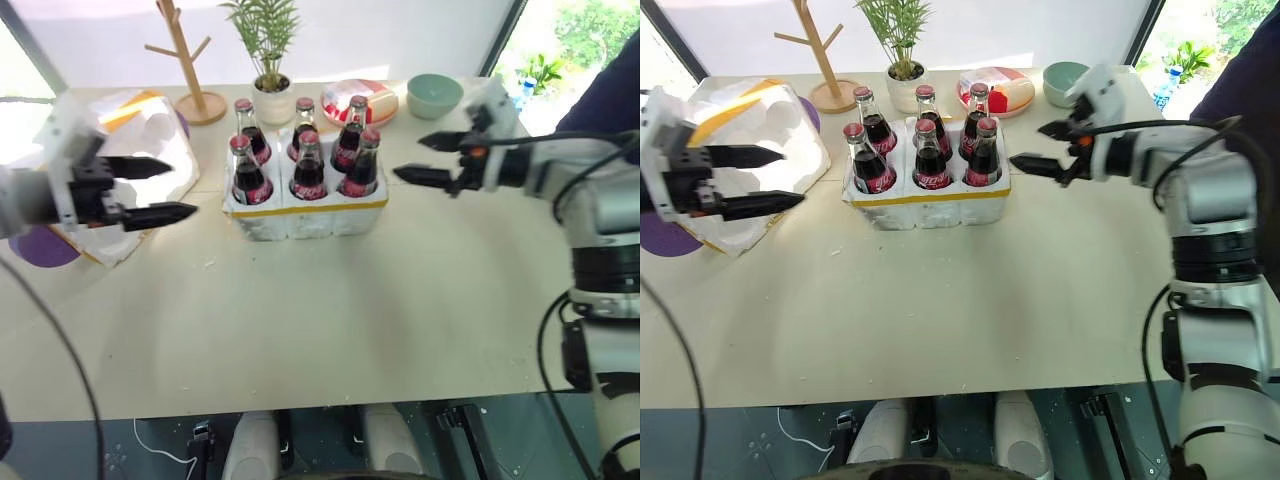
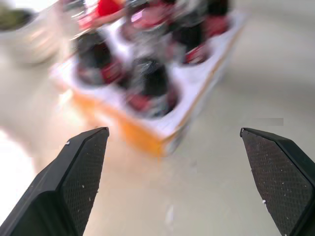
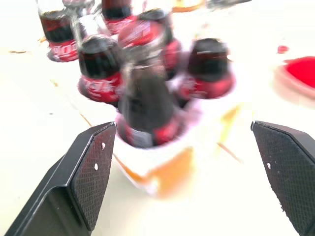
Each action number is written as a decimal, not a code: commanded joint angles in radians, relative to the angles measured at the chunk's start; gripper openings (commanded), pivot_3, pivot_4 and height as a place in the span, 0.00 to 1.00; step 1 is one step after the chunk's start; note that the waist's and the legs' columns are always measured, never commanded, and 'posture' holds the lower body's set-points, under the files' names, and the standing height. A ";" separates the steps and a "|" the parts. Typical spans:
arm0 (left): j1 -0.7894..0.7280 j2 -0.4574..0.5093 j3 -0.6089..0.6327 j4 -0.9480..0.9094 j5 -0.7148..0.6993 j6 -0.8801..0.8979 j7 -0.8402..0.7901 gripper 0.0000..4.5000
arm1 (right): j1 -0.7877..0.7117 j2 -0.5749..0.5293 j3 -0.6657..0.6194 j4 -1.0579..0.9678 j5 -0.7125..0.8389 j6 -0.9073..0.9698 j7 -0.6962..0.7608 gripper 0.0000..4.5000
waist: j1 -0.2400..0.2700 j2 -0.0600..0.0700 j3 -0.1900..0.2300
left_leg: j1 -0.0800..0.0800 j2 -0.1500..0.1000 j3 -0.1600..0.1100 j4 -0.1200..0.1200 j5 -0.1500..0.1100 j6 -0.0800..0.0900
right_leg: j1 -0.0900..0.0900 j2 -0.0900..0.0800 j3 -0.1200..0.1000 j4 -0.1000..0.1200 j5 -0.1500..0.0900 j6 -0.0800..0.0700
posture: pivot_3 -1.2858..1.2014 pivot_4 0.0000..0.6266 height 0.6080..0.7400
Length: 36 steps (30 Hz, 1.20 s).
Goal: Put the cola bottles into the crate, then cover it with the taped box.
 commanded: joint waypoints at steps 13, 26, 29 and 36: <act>0.741 0.244 0.741 0.343 0.469 -0.143 -0.384 1.00 | -0.105 -0.054 -0.009 0.135 0.008 -0.108 0.125 0.99 | -0.016 0.000 0.000 | 0.004 0.001 0.003 -0.003 0.000 0.000 | 0.000 -0.001 -0.001 0.003 -0.006 -0.010 | 0.52 0.24 1.00; -0.109 0.248 -0.219 0.834 0.519 -0.403 -0.298 1.00 | -0.044 -0.148 -0.114 -0.114 0.249 -0.019 0.357 0.99 | 0.003 0.000 0.000 | 0.002 0.001 0.004 -0.003 -0.002 0.003 | -0.003 0.001 -0.001 0.005 -0.003 -0.006 | 0.52 0.24 1.00; -0.305 0.178 -0.343 0.955 0.598 -0.436 -0.300 1.00 | -0.009 -0.172 -0.161 -0.186 0.316 0.028 0.355 0.99 | 0.008 -0.001 -0.001 | 0.002 0.002 0.004 -0.001 -0.002 0.003 | -0.002 0.001 -0.001 0.006 -0.003 -0.006 | 0.52 0.24 1.00; -0.558 0.052 -0.481 1.179 0.718 -0.518 -0.279 1.00 | 0.032 -0.187 -0.215 -0.254 0.381 0.075 0.285 0.99 | 0.012 -0.003 -0.001 | 0.002 0.001 0.004 0.001 -0.002 0.004 | -0.002 0.000 -0.001 0.006 -0.003 -0.005 | 0.52 0.24 1.00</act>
